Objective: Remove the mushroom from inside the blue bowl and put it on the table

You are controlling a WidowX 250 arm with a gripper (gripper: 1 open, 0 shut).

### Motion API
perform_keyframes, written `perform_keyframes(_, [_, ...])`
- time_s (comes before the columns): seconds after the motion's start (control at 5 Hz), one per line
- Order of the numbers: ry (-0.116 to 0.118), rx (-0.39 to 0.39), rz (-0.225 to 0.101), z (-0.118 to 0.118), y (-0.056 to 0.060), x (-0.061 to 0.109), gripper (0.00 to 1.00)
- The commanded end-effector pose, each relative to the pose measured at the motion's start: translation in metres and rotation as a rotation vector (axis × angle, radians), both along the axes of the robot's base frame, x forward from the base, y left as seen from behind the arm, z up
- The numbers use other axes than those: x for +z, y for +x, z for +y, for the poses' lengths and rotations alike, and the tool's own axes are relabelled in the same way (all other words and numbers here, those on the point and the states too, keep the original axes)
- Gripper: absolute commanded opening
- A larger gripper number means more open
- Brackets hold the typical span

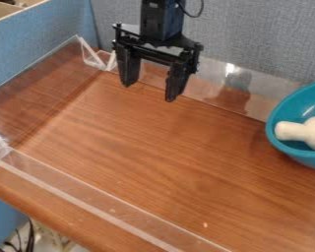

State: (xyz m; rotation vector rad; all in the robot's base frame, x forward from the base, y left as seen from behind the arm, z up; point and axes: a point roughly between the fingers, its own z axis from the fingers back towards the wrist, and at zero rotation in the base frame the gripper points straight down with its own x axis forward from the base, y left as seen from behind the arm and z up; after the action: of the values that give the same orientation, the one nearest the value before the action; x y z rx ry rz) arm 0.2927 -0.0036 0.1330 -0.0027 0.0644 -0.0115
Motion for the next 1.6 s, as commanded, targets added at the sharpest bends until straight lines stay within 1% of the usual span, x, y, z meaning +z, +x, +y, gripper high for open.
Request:
perform_keyframes(0.0, [-0.016, -0.136, 0.008, -0.022, 0.012, -0.005, 1.0])
perform_keyframes(0.2, [-0.035, -0.301, 0.014, -0.052, 0.026, -0.012, 1.0])
perform_keyframes(0.4, [-0.049, -0.504, 0.002, -0.099, 0.052, -0.021, 1.0])
perform_keyframes(0.6, [-0.051, -0.725, -0.015, -0.151, 0.073, -0.031, 1.0])
perform_keyframes(0.8, [-0.051, -0.776, -0.018, -0.173, 0.079, -0.038, 1.0])
perform_keyframes(1.0, [-0.052, -0.774, -0.011, -0.171, 0.081, -0.045, 0.0])
perform_keyframes(1.2, [-0.051, -0.778, -0.013, -0.17, 0.079, -0.041, 0.0])
perform_keyframes(1.4, [-0.054, -0.774, -0.024, -0.166, 0.076, -0.033, 0.0])
